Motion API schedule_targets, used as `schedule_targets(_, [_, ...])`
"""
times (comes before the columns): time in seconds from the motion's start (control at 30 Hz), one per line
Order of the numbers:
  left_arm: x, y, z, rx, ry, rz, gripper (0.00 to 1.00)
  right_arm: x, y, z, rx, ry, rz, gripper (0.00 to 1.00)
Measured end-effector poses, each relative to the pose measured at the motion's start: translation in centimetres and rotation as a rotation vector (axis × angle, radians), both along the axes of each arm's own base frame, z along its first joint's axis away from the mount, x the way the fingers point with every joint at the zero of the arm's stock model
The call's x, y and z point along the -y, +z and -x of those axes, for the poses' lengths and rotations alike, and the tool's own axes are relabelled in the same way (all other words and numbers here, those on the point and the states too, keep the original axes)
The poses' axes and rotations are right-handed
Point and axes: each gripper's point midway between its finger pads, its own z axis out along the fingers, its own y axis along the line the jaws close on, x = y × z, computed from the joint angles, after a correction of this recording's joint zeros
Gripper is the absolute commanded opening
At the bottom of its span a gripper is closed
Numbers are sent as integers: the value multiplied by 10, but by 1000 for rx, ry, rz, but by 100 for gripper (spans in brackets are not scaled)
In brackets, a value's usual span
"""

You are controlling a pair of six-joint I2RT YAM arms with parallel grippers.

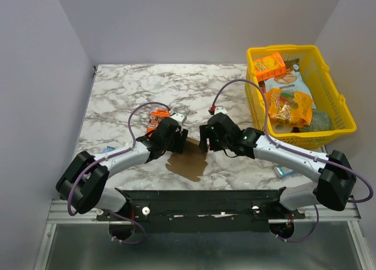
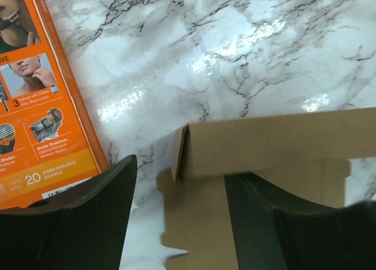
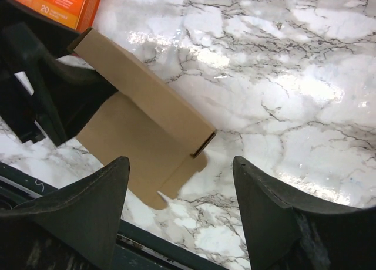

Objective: Fold the paper box

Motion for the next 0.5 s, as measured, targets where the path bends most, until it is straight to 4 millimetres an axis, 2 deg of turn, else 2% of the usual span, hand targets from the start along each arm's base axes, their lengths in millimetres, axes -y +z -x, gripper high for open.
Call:
schedule_targets(0.1, [3,10,1,14,-10,30,72,9,0,-11,-14,-11,-7,78])
schedule_targets(0.23, [8,20,0,23,-24,55,79,15,1,-21,-6,11,-11,77])
schedule_targets(0.43, [11,28,11,-1,-45,92,99,4,11,-15,49,190,0,78])
schedule_targets(0.5, [10,33,17,-2,-44,119,99,3,12,-14,66,228,23,77])
